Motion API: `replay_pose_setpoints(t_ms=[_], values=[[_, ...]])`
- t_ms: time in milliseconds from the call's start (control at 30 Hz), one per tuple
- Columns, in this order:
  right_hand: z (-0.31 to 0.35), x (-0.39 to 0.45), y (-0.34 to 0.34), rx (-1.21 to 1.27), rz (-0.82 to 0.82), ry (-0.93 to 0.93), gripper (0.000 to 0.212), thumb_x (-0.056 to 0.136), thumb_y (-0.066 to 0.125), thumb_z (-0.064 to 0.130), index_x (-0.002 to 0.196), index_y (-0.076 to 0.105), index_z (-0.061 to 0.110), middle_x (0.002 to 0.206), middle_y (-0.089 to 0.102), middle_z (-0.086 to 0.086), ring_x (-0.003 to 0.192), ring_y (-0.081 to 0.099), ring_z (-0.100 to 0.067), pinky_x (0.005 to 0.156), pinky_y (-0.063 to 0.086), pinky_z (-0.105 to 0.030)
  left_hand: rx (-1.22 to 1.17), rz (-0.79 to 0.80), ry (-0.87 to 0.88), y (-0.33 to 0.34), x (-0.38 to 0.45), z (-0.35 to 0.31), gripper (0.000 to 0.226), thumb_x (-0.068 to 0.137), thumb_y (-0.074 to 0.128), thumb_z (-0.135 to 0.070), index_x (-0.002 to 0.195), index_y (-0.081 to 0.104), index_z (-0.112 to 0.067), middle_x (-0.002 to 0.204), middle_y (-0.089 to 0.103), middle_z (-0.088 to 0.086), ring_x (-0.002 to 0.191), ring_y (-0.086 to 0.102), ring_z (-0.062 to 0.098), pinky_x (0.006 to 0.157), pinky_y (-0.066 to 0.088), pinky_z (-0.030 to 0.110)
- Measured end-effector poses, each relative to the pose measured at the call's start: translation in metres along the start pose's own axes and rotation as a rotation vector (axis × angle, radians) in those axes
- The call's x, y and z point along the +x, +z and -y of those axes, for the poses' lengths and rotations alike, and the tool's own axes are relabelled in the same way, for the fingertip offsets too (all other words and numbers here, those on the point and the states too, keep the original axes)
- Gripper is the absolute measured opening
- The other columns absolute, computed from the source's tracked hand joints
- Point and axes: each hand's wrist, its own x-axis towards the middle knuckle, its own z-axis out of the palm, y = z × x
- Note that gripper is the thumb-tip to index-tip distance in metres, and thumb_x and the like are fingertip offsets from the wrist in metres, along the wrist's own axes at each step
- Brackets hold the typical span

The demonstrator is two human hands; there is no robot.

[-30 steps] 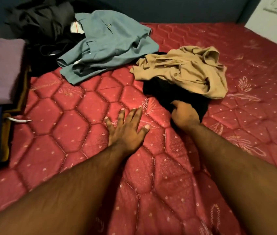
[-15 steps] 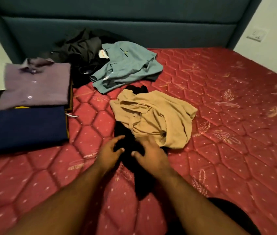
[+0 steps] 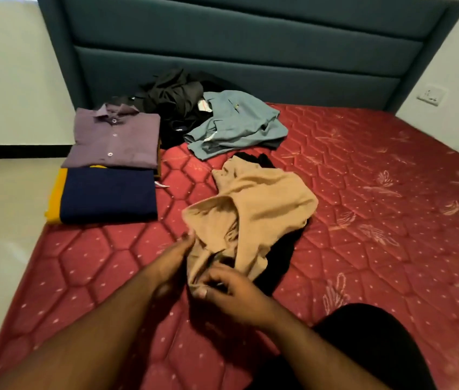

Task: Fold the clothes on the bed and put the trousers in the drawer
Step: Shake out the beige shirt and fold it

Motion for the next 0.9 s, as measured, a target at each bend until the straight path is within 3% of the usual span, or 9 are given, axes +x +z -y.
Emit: replay_pose_setpoints(t_ms=[100,267,333,433,533,633,767,833,900], values=[[-0.013,-0.004,0.009,-0.077,-0.074,-0.041,0.027,0.090,0.058,0.019,0.116,0.066,0.013,0.117,0.059,0.001,0.112,0.055,-0.007,0.099,0.042,-0.023,-0.001,-0.102,-0.002,0.006,-0.021,0.012,0.015,0.095,0.059,-0.017,0.102,0.065,-0.005,0.088,0.071,0.017,0.073,0.069,0.028,0.064,0.058,0.034],[0.008,0.007,-0.002,-0.358,-0.562,-0.158,0.039,0.083,0.062,0.021,0.123,0.061,0.020,0.120,0.052,-0.002,0.113,0.051,-0.019,0.095,0.043,-0.031,0.391,-0.227,0.465,-0.002,-0.070,0.002,0.018,0.083,0.068,0.007,0.087,0.064,-0.009,0.073,0.070,-0.007,0.066,0.063,0.002,0.063,0.051,0.021],[0.027,0.020,-0.008,-0.433,-0.489,-0.216,0.061,0.082,0.063,0.027,0.140,0.046,0.027,0.140,0.044,-0.001,0.128,0.042,-0.023,0.102,0.036,-0.036,0.525,-0.130,0.490,-0.010,-0.103,-0.014,0.017,0.074,0.072,-0.002,0.087,0.065,-0.010,0.073,0.070,-0.006,0.068,0.061,0.000,0.065,0.050,0.020],[0.046,0.055,-0.004,-0.665,-0.071,-0.082,0.087,0.082,0.064,0.029,0.152,0.014,0.039,0.155,0.030,0.008,0.144,0.021,-0.019,0.112,0.016,-0.045,0.544,-0.033,0.331,-0.032,-0.143,-0.029,0.032,0.070,0.070,-0.015,0.100,0.068,-0.005,0.088,0.073,0.008,0.078,0.064,0.009,0.070,0.052,0.024],[0.054,0.074,0.019,-0.497,0.034,-0.017,0.070,0.079,0.070,0.016,0.142,0.043,0.030,0.106,0.063,0.007,0.108,0.055,-0.009,0.109,0.030,-0.038,0.472,-0.232,0.331,-0.053,-0.174,-0.013,0.013,0.079,0.073,-0.002,0.092,0.070,-0.005,0.078,0.070,0.005,0.070,0.061,0.010,0.059,0.048,0.019],[0.057,0.070,0.025,-0.162,-0.237,-0.146,0.028,0.068,0.062,0.005,0.095,0.069,0.011,0.075,0.054,0.009,0.069,0.047,-0.001,0.068,0.038,-0.023,0.359,-0.625,0.501,-0.078,-0.180,0.000,0.005,0.081,0.072,0.001,0.086,0.069,0.001,0.073,0.067,0.010,0.064,0.057,0.011,0.058,0.046,0.023],[0.067,0.030,0.037,-0.298,-0.418,-0.460,0.025,0.070,0.067,0.004,0.079,0.052,0.021,0.093,0.049,-0.003,0.083,0.045,-0.012,0.073,0.037,-0.021,0.607,-0.906,0.629,-0.087,-0.188,-0.005,0.011,0.077,0.075,-0.006,0.076,0.064,-0.003,0.060,0.060,0.002,0.049,0.050,0.000,0.047,0.038,0.014],[0.062,-0.001,0.055,-0.491,-0.314,-0.561,0.019,0.078,0.065,0.014,0.093,0.057,0.021,0.115,0.054,-0.007,0.097,0.052,-0.021,0.081,0.041,-0.029,0.672,-0.851,0.582,-0.085,-0.190,0.006,0.010,0.077,0.072,-0.003,0.078,0.065,-0.009,0.066,0.064,0.004,0.056,0.055,0.008,0.050,0.039,0.016],[0.046,-0.029,0.070,-0.695,-0.039,-0.520,0.018,0.083,0.054,0.034,0.099,0.049,0.029,0.103,0.063,-0.002,0.090,0.060,-0.022,0.078,0.043,-0.033,0.790,-0.788,0.461,-0.089,-0.191,0.024,0.020,0.076,0.070,-0.004,0.073,0.064,-0.023,0.067,0.065,-0.005,0.061,0.059,0.009,0.052,0.041,0.017]])
